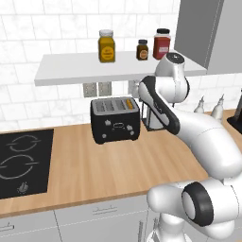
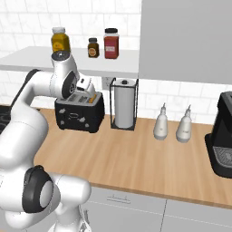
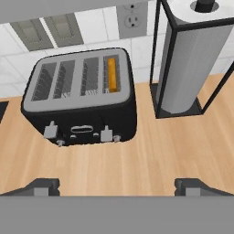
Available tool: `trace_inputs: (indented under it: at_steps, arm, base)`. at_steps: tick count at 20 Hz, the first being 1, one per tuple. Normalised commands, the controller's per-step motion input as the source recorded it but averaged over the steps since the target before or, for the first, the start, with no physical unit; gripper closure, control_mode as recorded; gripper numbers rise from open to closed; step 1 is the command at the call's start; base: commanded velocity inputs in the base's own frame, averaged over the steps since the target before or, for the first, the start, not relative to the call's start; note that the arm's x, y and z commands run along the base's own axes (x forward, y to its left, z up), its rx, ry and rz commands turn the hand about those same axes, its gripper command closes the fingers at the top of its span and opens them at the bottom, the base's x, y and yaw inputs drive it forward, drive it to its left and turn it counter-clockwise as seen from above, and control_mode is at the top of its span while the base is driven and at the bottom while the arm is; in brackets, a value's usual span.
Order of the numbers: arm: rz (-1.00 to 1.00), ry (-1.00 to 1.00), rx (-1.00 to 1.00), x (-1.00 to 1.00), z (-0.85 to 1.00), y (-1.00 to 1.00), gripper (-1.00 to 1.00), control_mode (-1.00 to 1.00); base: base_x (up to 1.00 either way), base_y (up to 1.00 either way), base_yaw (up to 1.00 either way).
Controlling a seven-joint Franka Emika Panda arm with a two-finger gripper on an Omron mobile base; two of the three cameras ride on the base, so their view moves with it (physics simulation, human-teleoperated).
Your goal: Start the toaster. Once the lever pops up, take the bread to the plate on the dining counter.
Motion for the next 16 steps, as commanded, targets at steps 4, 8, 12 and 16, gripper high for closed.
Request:
trace_inputs:
  at_steps: [4,8,12,16]
  arm:
    - [0.0,0.0,0.0,0.0,0.0,0.0,-1.0,-1.0]
    - [0.0,0.0,0.0,0.0,0.0,0.0,-1.0,-1.0]
    - [0.0,0.0,0.0,0.0,0.0,0.0,-1.0,-1.0]
    - [0.0,0.0,0.0,0.0,0.0,0.0,-1.0,-1.0]
  base:
    - [0.0,0.0,0.0]
    - [0.0,0.0,0.0]
    - [0.0,0.0,0.0]
    - [0.0,0.0,0.0]
